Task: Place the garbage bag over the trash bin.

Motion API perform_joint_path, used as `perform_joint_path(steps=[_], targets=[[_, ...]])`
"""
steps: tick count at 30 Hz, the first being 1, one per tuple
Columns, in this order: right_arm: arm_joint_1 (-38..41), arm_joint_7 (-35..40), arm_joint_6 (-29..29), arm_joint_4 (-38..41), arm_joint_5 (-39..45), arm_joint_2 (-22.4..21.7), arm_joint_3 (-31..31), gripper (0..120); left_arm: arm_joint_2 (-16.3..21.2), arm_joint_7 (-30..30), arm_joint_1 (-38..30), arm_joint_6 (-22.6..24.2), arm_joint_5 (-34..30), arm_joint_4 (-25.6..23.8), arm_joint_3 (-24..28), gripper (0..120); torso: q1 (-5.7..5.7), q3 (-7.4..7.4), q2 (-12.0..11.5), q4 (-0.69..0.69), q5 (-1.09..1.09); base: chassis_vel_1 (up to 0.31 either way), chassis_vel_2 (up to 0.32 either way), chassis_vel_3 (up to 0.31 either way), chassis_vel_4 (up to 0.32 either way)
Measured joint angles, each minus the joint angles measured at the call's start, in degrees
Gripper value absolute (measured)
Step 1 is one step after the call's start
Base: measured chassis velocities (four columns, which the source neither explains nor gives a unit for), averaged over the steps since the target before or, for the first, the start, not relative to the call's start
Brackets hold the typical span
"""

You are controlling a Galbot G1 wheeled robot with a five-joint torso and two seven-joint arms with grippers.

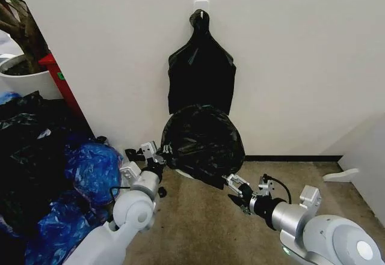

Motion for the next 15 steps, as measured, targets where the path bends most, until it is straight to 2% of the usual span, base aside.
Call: perform_joint_path(steps=[1,4,6,8,12,15], targets=[[0.0,0.08,-0.01,0.0,0.0,-0.02,-0.04,60,0.01,0.0,0.01,0.01,0.01,-0.02,0.0,2,0.0,0.0,0.0,0.0,0.0,0.0,0.0,0.0,0.0],[-0.22,0.62,-0.15,-0.01,-0.18,0.02,-0.52,45,-0.01,-0.08,0.1,0.05,0.06,-0.13,0.0,2,0.0,0.0,0.0,0.0,0.0,0.0,0.0,0.0,0.0],[-0.33,0.7,-0.25,-0.01,-0.48,0.02,-0.63,41,-0.03,-0.12,0.12,0.06,0.08,-0.16,0.0,2,0.0,0.0,0.0,0.0,0.0,0.0,0.0,0.0,0.0],[-0.66,0.88,-0.73,-0.01,-1.36,-0.05,-0.73,32,-0.03,-0.18,0.18,0.09,0.11,-0.31,0.03,2,0.0,0.0,0.0,0.0,0.0,0.0,0.0,0.0,0.0],[-1.32,1.77,-3.6,-0.01,-2.61,-0.95,-0.59,16,0.06,-1.95,0.04,0.85,-0.96,-1.19,0.1,2,0.0,0.0,0.0,0.0,0.0,0.0,0.0,0.0,0.0],[-1.45,1.74,-4.28,-0.01,-3.51,-1.19,-0.73,11,0.09,-2.5,-0.01,1.19,-1.68,-1.6,0.05,2,0.0,0.0,0.0,0.0,0.0,0.0,0.0,0.0,0.0]])
